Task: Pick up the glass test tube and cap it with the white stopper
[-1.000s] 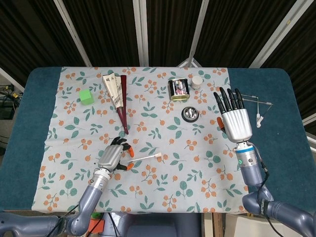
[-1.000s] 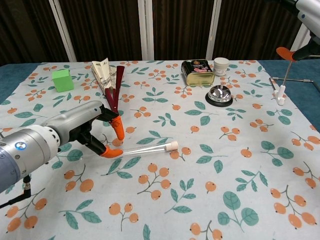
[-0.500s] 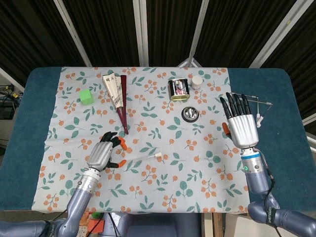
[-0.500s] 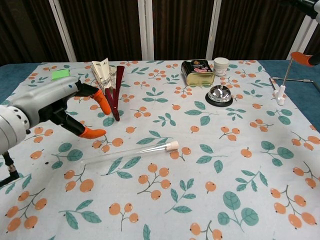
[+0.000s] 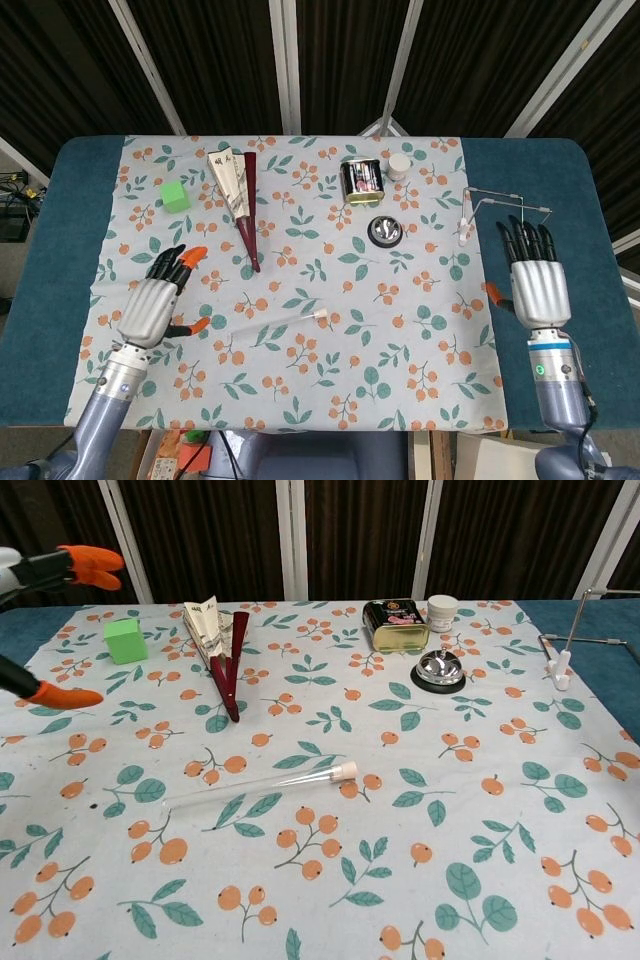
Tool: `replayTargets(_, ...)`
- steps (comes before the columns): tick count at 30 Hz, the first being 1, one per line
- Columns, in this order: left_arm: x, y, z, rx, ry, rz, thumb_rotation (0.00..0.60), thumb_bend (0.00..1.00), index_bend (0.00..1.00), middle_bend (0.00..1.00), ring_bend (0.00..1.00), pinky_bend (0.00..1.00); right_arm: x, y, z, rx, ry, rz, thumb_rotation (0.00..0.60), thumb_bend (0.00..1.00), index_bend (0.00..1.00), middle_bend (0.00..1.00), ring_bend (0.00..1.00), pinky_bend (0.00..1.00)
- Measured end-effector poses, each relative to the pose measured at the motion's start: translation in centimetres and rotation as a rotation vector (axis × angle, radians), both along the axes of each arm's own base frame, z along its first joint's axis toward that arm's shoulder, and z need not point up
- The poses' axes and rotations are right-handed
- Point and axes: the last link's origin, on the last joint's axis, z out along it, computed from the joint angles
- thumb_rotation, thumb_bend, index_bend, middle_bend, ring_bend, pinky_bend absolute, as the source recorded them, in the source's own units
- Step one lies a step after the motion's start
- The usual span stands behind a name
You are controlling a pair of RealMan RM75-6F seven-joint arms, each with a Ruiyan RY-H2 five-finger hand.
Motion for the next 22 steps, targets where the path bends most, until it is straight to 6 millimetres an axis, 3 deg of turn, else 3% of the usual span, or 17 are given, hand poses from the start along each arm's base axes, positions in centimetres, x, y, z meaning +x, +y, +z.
replayTargets(6, -3.6, -2.7, 2.6, 0.039, 0.054, 0.052, 0.600, 0.16, 0.02, 0.06, 0.00, 0.00, -3.1, 4.4, 2.1, 0.041, -0.017, -0.105, 0.600, 0.29, 0.00, 0.00, 0.00, 0.00)
replayTargets(10, -5.9, -4.6, 3.6, 0.054, 0.064, 0.074, 0.600, 0.16, 0.02, 0.06, 0.00, 0.00, -4.5, 6.9, 2.5, 0.060, -0.034, -0.129, 0.600, 0.29, 0.00, 0.00, 0.00, 0.00)
replayTargets(13, -7.4, -5.3, 4.3, 0.069, 0.081, 0.087, 0.600, 0.16, 0.02, 0.06, 0.00, 0.00, -5.5, 7.9, 2.7, 0.067, -0.037, -0.140, 0.600, 0.29, 0.00, 0.00, 0.00, 0.00)
replayTargets(22, -10.3, -6.9, 7.0, 0.139, 0.109, 0.121, 0.600, 0.16, 0.02, 0.06, 0.00, 0.00, -5.8, 9.7, 4.1, 0.021, -0.016, -0.118, 0.600, 0.29, 0.00, 0.00, 0.00, 0.00)
